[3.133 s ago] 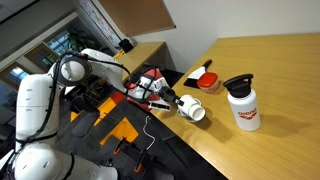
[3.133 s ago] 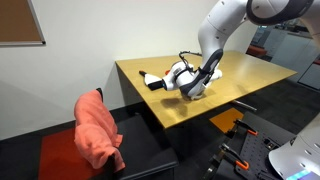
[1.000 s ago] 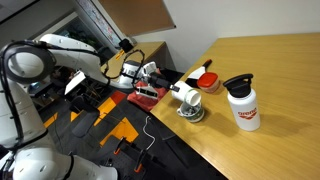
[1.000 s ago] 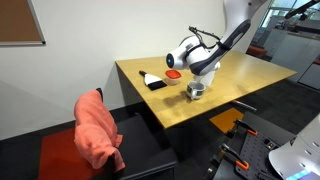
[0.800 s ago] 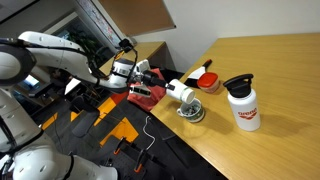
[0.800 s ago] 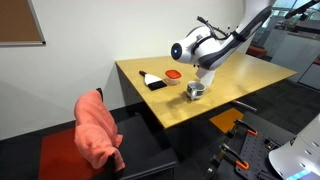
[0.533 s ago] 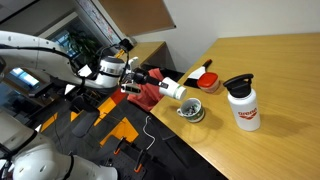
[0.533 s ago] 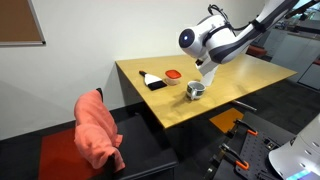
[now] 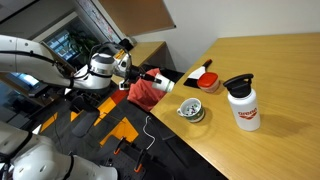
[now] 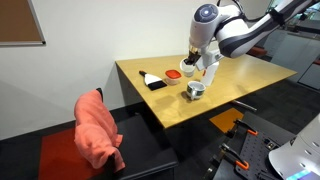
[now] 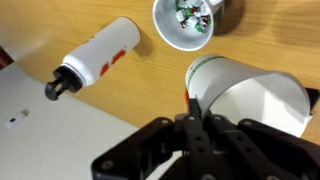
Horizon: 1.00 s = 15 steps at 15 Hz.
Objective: Pour the candy out of the white coffee cup and into the white and green mug
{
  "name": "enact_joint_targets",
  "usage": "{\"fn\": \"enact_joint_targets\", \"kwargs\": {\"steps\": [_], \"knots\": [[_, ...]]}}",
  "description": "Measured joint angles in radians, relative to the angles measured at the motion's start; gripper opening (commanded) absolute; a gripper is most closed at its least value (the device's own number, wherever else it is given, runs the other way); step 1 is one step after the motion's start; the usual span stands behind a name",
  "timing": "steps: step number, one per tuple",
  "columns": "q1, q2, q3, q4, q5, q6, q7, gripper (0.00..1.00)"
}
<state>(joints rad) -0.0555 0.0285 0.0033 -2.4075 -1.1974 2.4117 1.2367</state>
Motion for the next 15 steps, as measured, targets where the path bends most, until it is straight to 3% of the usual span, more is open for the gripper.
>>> {"fn": "enact_joint_targets", "kwargs": {"steps": [4,7,9,12,15], "knots": [[-0.009,0.040,-0.047,0.008,0.135,0.261,-0.160,0.01],[-0.031,0.126,-0.054,0.023,0.354,0.415,-0.396,0.01],[-0.036,0.202,-0.050,0.041,0.516,0.466,-0.565,0.01],[-0.086,0.305,0.016,0.100,0.682,0.474,-0.754,0.01],[-0.074,0.374,0.016,0.170,0.875,0.473,-0.946,0.01]]}}
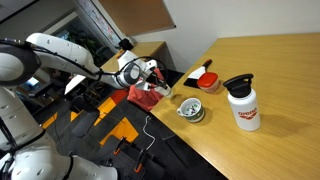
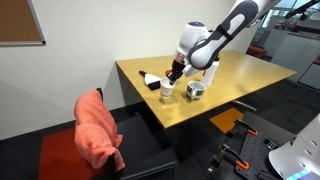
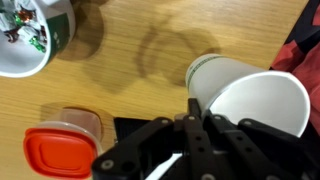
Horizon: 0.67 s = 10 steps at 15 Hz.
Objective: Pour the candy out of the white coffee cup and into the white and green mug
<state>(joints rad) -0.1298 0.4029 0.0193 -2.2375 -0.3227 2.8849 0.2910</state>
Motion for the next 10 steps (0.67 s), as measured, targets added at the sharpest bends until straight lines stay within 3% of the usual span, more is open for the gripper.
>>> {"fn": "enact_joint_targets", "kwargs": {"steps": [4,10], "knots": [[0.028,0.049,-0.032,0.095,0.121,-0.013,-0.113,0.01],[0.089,0.140,-0.125,0.216,0.130,-0.069,-0.113,0.01]]}}
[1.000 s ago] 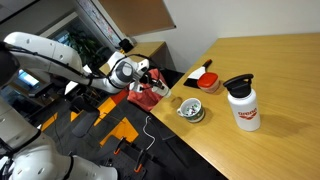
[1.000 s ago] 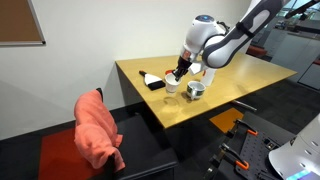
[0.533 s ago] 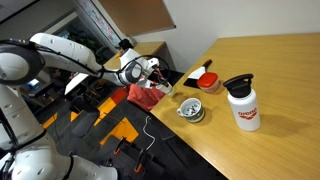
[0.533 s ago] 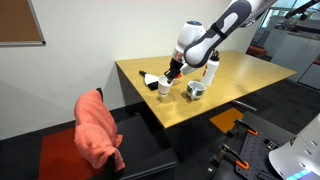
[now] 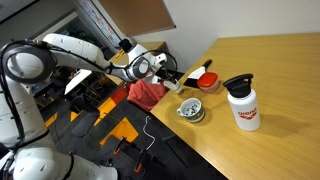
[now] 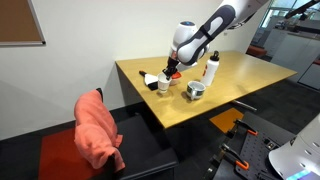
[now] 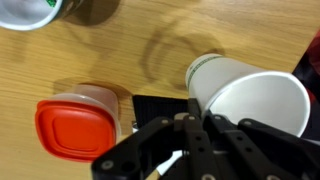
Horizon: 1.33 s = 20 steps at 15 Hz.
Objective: Pour the candy out of the white coffee cup and into the white and green mug
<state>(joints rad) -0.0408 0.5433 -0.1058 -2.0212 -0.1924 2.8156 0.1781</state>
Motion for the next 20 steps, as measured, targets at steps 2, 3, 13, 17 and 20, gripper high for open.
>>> {"fn": "enact_joint_targets", "kwargs": {"steps": [2,3,13,17,20], "knots": [[0.006,0.032,-0.008,0.032,0.003,-0.018,0.000,0.01],[0.009,0.046,-0.011,0.046,0.004,-0.026,0.000,0.01],[0.012,0.109,-0.014,0.135,0.042,-0.108,0.000,0.60],[0.018,0.095,-0.014,0.136,0.042,-0.114,0.000,0.88],[0.034,0.041,-0.023,0.106,0.042,-0.143,0.002,1.00]]}}
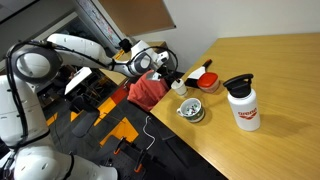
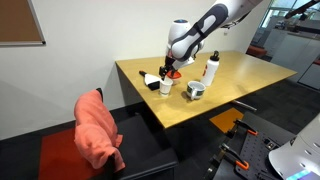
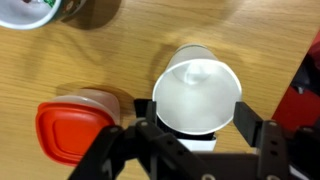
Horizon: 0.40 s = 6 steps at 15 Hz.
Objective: Pour the candy out of the white coffee cup and into the white and green mug
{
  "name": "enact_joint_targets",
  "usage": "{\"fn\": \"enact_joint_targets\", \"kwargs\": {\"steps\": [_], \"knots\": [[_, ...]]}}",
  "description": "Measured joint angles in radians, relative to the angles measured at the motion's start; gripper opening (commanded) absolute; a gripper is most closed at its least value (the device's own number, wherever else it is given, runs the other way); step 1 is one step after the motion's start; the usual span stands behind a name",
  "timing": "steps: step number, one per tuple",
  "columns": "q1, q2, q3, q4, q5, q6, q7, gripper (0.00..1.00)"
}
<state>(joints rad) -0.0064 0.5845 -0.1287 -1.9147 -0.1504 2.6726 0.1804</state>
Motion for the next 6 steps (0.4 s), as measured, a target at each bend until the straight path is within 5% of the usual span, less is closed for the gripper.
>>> {"fn": "enact_joint_targets", "kwargs": {"steps": [6], "knots": [[0.084,-0.189,-0.085,-0.139,-0.110,-0.027,0.074,1.00]]}}
